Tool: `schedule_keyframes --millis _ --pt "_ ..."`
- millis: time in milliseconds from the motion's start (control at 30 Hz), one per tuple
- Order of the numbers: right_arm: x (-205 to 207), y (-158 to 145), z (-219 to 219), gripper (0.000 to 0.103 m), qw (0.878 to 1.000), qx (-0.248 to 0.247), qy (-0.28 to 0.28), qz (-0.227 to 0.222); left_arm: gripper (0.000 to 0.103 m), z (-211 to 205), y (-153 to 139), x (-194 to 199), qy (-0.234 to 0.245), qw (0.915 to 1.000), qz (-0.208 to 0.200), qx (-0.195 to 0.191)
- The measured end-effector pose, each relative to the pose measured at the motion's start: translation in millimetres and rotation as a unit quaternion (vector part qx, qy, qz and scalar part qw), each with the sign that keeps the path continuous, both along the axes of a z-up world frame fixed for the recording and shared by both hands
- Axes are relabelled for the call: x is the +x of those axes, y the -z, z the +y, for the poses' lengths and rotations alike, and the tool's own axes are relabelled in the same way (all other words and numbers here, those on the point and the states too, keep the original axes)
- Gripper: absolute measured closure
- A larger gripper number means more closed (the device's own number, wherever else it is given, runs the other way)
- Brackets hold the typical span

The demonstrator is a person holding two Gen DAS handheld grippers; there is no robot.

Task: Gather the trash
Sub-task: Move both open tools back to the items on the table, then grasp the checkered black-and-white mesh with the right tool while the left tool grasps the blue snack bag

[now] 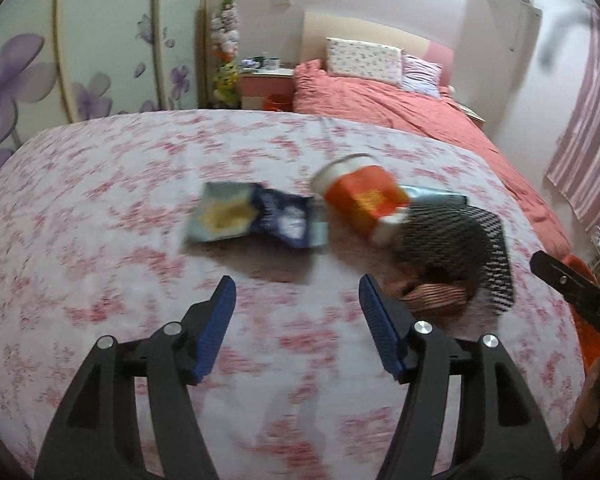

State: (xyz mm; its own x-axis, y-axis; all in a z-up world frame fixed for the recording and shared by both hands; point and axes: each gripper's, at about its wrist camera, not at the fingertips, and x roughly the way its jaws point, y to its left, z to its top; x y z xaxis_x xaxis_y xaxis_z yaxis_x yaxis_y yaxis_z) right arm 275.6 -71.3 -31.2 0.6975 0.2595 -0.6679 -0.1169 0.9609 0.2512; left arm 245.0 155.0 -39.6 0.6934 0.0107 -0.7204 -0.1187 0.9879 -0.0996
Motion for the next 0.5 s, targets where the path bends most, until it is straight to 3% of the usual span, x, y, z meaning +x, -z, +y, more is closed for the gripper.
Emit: schedule_keyframes --millis 200,333,500 --pt "13 16 20 0.059 1.0 -0.017 0.0 0.022 0.038 27 6 -2 -0.022 0.9996 0.005 -0.014" --pt "14 23 22 0.094 0.999 -0.019 -0.007 0.032 0.037 34 10 1 -0.029 0.9993 0.011 -0.022" --pt "6 16 14 0.096 1.0 -0.012 -0.004 0.015 0.036 37 15 5 -0.031 0.999 0.018 -0.027"
